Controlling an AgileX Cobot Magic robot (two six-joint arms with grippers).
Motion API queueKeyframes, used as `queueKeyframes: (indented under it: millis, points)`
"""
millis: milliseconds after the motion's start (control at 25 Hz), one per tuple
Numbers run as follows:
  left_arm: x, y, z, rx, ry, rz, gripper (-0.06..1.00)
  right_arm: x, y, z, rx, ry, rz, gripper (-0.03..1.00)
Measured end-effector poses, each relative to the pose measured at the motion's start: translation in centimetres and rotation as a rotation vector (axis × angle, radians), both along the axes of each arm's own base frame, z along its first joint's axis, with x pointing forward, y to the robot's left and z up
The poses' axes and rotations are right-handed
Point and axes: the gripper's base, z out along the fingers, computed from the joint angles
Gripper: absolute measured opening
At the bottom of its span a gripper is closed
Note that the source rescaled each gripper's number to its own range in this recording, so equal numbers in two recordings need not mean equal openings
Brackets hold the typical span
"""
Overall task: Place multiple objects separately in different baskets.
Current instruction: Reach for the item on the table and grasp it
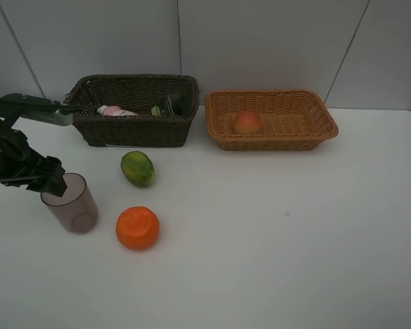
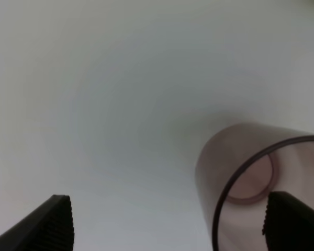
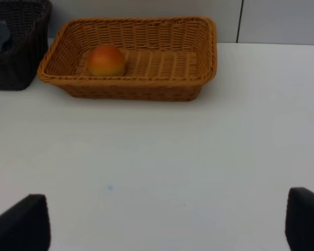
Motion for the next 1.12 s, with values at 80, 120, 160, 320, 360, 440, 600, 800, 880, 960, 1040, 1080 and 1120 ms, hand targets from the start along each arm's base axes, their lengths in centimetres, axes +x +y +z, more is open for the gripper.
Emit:
queueKeyframes:
  millis: [80,120,160,320,360,440,600,800,880,960,1040,1080,1120]
  points:
    - [-0.1,0.0,-0.3,-0.001,-0.011,0.0,0.94,0.0,0.0,0.0,0.0,0.0,0.0,0.97]
    - [-0.1,0.0,-0.4,-0.003,-0.023,0.0,0.94,0.0,0.0,0.0,0.0,0.0,0.0,0.97]
    - [-0.1,0.0,-0.4,-0.004,-0.032,0.0,0.94,0.0,0.0,0.0,0.0,0.0,0.0,0.97]
    - [0.2,-0.1,-0.8,-0.013,-0.042,0.008,0.94,0.0,0.0,0.0,0.0,0.0,0.0,0.97]
    - [0.2,-0.1,-1.1,-0.016,-0.03,0.013,0.94,0.0,0.0,0.0,0.0,0.0,0.0,0.97]
    - [0.3,-0.1,-1.7,-0.019,-0.01,0.019,0.94,0.0,0.0,0.0,0.0,0.0,0.0,0.97]
    - [0.5,-0.7,-2.3,-0.02,-0.007,0.0,0.94,0.0,0.0,0.0,0.0,0.0,0.0,0.97]
    - [0.7,-1.3,-3.5,-0.017,0.017,-0.018,0.94,0.0,0.0,0.0,0.0,0.0,0.0,0.97]
    - [0.8,-1.4,-4.1,-0.014,0.031,-0.023,0.94,0.0,0.0,0.0,0.0,0.0,0.0,0.97]
    - [0.9,-1.4,-4.6,-0.013,0.037,-0.022,0.93,0.0,0.0,0.0,0.0,0.0,0.0,0.97]
    - [1.0,-1.4,-4.9,-0.013,0.038,-0.022,0.86,0.0,0.0,0.0,0.0,0.0,0.0,0.97]
    - [1.0,-1.4,-4.9,-0.013,0.037,-0.022,0.78,0.0,0.0,0.0,0.0,0.0,0.0,0.97]
    - [1.0,-1.4,-4.9,-0.013,0.037,-0.022,0.66,0.0,0.0,0.0,0.0,0.0,0.0,0.97]
